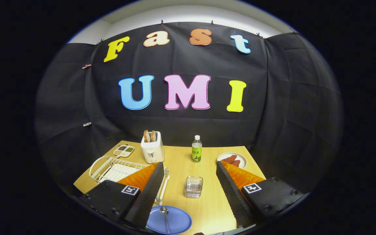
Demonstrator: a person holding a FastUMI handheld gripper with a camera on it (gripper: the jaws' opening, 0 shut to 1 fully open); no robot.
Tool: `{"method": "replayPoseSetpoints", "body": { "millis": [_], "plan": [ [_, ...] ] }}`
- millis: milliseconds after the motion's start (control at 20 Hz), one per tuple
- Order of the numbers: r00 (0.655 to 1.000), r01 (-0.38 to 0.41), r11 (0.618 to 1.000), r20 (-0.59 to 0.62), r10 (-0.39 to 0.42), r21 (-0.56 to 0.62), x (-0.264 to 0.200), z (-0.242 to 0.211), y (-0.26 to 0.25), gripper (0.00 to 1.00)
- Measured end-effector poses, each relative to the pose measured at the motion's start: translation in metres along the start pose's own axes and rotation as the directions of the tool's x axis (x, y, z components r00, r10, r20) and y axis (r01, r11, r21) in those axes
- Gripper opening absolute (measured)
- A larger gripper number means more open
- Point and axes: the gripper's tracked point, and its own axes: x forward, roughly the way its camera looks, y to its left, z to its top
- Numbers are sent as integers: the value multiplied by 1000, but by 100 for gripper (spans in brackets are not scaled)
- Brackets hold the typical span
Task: Take the plate from the dish rack, then take the spoon from the basket and place it into the plate.
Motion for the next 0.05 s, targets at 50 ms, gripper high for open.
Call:
{"method": "replayPoseSetpoints", "body": {
  "millis": [50],
  "plan": [
    [1000, 0, 1000, 0, 0, 2, 1, 0, 1, 99]
  ]
}}
